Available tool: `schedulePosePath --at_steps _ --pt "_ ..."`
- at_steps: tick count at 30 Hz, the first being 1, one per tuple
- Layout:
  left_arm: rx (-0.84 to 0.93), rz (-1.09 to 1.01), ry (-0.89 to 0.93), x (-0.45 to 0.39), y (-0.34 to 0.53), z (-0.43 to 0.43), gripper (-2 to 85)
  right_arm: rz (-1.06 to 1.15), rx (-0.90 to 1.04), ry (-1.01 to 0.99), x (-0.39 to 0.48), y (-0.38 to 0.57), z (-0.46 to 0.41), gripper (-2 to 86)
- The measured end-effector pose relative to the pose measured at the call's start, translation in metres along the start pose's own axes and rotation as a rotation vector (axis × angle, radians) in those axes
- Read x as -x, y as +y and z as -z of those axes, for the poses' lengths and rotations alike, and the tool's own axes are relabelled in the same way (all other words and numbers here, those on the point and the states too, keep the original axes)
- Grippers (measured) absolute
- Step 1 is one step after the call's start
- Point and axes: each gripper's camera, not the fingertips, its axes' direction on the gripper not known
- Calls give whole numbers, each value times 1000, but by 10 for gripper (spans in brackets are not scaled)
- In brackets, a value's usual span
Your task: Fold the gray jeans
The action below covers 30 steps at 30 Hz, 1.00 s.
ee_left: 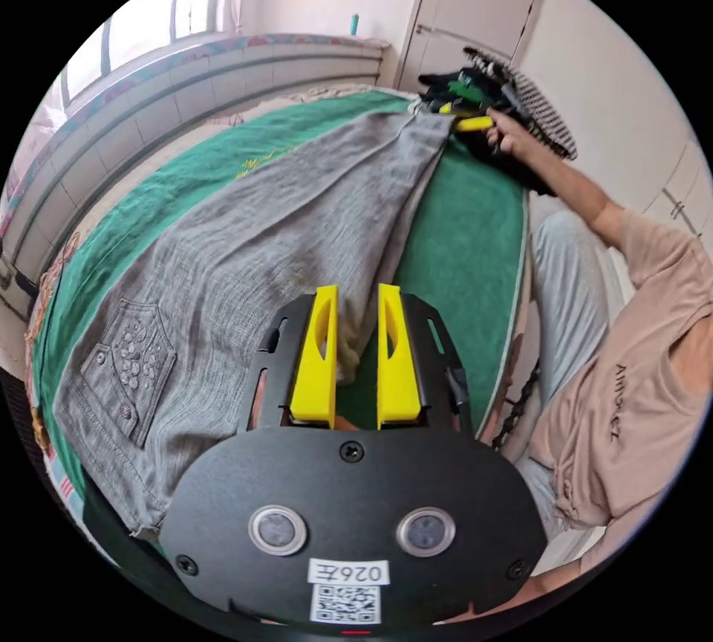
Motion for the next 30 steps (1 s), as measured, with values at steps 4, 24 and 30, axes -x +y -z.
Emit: schedulePosePath --at_steps 4,24,30 --pt "32 -43 -24 -7 -12 -19 4 -82 113 59 26 -42 -28 5" --pt "-67 -55 167 -17 -34 13 -9 540 -67 853 234 2 -96 -2" --pt "-51 -87 234 -9 -35 26 -9 441 -345 997 244 -23 -71 -13"
